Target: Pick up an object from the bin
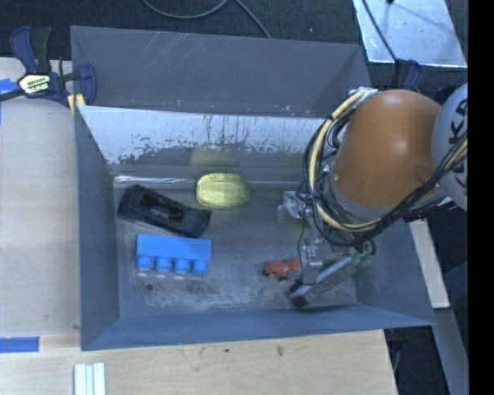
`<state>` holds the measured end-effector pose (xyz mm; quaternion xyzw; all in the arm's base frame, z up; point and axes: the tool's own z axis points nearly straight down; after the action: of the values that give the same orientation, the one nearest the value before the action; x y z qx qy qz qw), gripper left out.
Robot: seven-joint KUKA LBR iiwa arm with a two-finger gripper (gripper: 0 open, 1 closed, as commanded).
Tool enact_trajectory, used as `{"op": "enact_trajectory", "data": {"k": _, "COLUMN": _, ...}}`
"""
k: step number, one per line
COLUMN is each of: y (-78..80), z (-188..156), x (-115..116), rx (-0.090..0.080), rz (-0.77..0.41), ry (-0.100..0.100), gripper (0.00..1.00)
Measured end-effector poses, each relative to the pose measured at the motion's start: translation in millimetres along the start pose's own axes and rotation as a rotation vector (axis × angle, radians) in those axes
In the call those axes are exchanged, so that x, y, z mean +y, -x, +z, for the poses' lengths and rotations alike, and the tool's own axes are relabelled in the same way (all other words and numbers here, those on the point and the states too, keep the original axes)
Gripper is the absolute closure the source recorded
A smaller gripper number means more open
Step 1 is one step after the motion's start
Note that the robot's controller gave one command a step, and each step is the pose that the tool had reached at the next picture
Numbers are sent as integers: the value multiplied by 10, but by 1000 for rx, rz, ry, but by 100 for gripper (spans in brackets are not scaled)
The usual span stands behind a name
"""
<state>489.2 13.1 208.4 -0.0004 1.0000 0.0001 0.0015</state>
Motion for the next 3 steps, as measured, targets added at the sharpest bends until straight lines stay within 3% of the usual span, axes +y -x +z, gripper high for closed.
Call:
{"op": "enact_trajectory", "data": {"k": 1, "y": 175, "z": 522, "x": -279, "rx": -1, "rz": -99, "ry": 0, "gripper": 0}}
{"op": "enact_trajectory", "data": {"k": 2, "y": 316, "z": 1320, "x": -740, "rx": -7, "rz": -223, "ry": -1, "gripper": 0}}
{"op": "enact_trajectory", "data": {"k": 3, "y": 283, "z": 1423, "x": -735, "rx": -9, "rz": -98, "ry": -2, "gripper": 0}}
